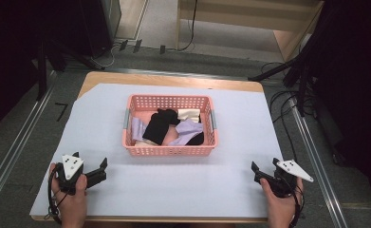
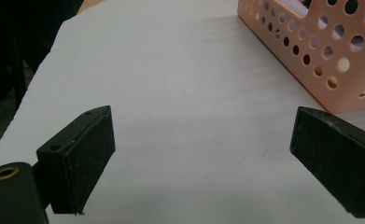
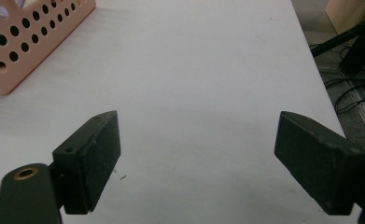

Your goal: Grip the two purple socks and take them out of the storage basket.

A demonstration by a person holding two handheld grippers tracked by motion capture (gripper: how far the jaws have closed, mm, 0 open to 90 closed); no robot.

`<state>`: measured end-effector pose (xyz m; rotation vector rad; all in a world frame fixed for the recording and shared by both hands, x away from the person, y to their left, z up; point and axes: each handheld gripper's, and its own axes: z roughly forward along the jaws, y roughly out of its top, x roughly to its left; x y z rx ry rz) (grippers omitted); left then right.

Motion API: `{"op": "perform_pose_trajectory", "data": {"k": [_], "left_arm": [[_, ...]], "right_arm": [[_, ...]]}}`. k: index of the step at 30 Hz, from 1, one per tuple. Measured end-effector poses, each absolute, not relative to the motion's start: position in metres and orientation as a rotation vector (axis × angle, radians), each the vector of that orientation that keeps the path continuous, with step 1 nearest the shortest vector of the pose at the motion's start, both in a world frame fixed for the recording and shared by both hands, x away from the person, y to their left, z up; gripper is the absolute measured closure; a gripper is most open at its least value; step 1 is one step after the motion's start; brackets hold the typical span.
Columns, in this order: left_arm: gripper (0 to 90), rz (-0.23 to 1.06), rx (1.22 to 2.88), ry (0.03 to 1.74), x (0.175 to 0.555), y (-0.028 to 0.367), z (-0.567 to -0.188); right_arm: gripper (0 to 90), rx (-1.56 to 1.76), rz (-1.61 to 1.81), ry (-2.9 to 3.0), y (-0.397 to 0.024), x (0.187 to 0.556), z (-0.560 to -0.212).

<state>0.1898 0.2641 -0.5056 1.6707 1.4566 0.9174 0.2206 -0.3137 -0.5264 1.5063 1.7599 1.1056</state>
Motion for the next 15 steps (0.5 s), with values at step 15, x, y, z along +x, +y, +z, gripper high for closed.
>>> {"op": "perform_pose_trajectory", "data": {"k": [15], "left_arm": [[7.5,0.911,1.673,1.443,0.189,0.265,-0.506]], "right_arm": [[42.1,1.373,1.167,1.659,-0.291,0.211,-0.497]]}}
